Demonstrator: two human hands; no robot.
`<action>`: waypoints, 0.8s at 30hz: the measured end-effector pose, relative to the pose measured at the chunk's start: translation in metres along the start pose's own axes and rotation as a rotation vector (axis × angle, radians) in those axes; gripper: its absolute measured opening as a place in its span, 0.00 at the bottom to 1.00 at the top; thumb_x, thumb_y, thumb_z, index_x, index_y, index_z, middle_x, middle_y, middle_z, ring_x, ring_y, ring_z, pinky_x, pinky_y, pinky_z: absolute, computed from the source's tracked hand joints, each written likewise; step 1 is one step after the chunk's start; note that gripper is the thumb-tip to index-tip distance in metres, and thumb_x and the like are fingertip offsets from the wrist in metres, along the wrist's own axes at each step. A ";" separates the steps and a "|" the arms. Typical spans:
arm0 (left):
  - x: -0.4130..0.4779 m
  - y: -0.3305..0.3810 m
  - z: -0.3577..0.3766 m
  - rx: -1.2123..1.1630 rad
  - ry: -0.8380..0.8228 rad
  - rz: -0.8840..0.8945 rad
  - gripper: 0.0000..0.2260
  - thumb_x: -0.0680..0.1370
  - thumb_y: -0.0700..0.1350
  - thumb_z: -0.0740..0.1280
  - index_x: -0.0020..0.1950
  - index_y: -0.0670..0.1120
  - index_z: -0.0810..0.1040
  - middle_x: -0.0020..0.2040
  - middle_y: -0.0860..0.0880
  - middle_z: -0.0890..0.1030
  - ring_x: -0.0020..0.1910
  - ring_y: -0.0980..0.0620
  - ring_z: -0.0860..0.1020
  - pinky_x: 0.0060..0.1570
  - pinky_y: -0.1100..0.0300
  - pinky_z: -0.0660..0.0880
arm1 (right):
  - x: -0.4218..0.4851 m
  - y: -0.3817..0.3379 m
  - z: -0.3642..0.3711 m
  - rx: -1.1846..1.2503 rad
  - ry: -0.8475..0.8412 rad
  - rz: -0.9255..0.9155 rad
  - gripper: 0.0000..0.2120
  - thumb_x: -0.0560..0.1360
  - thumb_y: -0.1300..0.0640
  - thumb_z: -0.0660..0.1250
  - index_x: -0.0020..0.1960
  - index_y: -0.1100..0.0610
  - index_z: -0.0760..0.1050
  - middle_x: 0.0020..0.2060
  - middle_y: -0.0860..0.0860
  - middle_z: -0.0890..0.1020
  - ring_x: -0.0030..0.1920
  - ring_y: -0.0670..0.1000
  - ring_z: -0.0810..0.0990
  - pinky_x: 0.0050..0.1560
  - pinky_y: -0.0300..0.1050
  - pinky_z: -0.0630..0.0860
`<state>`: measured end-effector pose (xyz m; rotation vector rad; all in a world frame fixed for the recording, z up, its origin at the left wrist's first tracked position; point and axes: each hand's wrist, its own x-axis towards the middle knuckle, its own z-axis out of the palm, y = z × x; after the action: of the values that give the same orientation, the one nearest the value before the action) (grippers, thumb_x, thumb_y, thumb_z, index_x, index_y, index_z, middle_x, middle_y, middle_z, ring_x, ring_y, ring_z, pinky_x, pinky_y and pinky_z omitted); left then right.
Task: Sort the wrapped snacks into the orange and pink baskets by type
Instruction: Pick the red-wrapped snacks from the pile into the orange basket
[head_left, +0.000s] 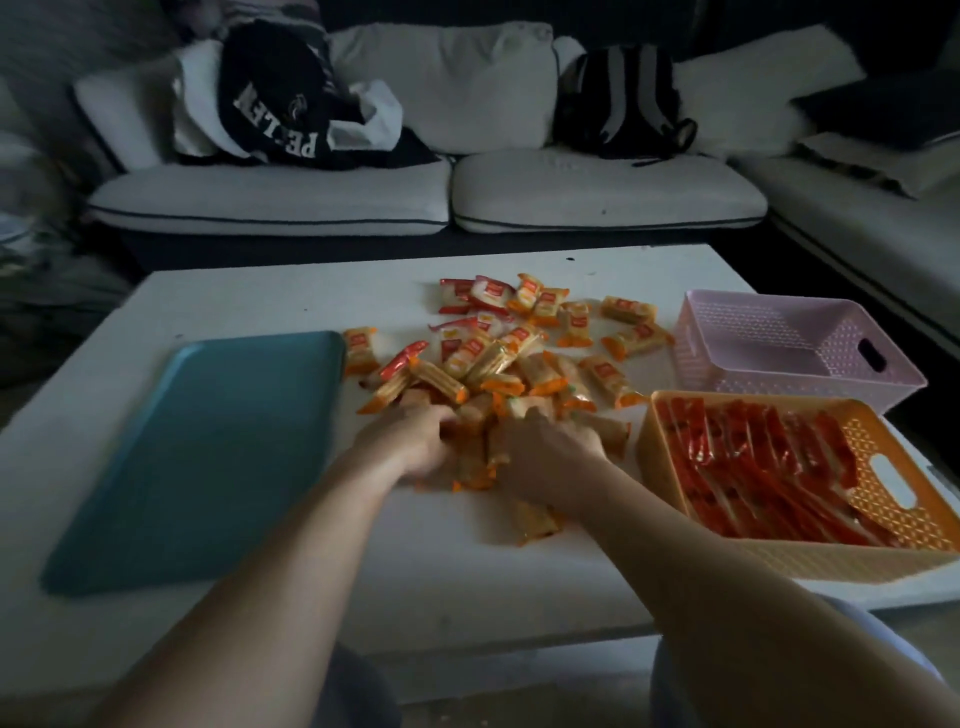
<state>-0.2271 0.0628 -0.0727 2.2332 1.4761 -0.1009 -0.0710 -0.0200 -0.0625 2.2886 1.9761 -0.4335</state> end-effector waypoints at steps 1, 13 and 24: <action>0.002 -0.008 -0.007 -0.074 0.056 0.014 0.12 0.77 0.50 0.68 0.60 0.59 0.82 0.64 0.51 0.81 0.62 0.47 0.79 0.60 0.53 0.76 | 0.004 -0.003 -0.007 -0.018 0.061 0.005 0.19 0.79 0.49 0.60 0.69 0.49 0.72 0.66 0.52 0.74 0.64 0.59 0.76 0.52 0.53 0.75; 0.061 -0.077 -0.012 -0.375 0.375 -0.038 0.31 0.77 0.45 0.70 0.79 0.54 0.64 0.76 0.47 0.70 0.74 0.43 0.69 0.71 0.44 0.69 | 0.116 -0.039 -0.040 0.263 0.127 -0.140 0.30 0.78 0.59 0.61 0.78 0.48 0.62 0.75 0.53 0.69 0.71 0.59 0.72 0.61 0.52 0.76; 0.080 -0.090 -0.039 -0.738 0.712 -0.145 0.07 0.78 0.49 0.68 0.42 0.48 0.80 0.37 0.51 0.82 0.38 0.47 0.81 0.35 0.55 0.75 | 0.206 -0.022 -0.046 0.127 0.155 -0.077 0.27 0.77 0.55 0.64 0.75 0.43 0.66 0.66 0.53 0.77 0.56 0.55 0.80 0.50 0.50 0.82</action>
<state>-0.2804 0.1755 -0.0925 1.5911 1.6278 1.1081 -0.0595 0.1915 -0.0712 2.3947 2.1746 -0.4114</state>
